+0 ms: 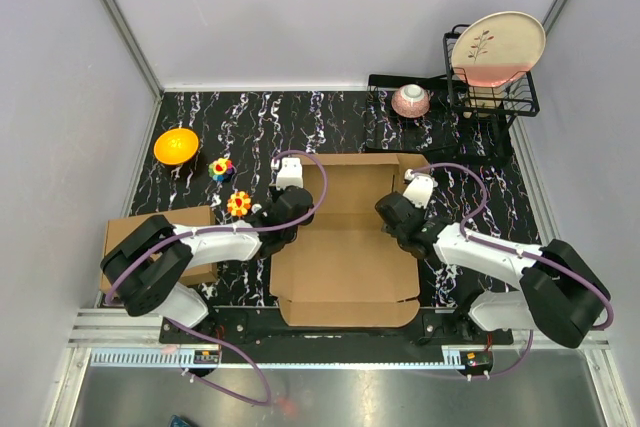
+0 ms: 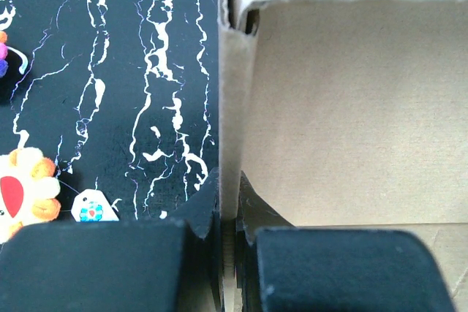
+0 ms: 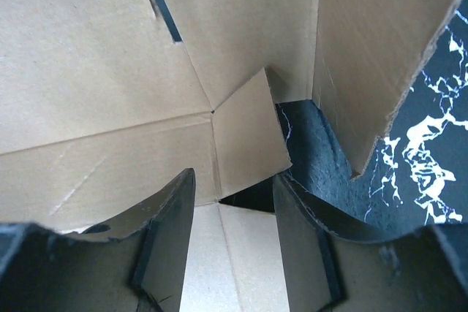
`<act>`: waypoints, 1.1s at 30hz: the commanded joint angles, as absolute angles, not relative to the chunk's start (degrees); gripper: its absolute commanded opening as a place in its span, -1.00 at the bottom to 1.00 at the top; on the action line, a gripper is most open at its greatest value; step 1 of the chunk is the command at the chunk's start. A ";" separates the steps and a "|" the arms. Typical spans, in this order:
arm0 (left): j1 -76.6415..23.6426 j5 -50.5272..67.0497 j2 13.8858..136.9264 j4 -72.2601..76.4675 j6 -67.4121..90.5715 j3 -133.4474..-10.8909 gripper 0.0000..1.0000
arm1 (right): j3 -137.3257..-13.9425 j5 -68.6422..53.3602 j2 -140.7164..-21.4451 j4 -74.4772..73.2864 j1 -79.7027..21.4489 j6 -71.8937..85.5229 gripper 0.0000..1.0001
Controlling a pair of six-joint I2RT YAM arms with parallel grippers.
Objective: Fold the paper box
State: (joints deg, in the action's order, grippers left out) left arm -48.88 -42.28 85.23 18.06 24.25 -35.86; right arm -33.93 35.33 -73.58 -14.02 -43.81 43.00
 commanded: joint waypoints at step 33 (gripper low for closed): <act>-50.80 -42.54 86.13 14.85 23.03 -35.33 -1.00 | -40.07 34.36 -54.79 -19.75 -44.47 31.64 0.43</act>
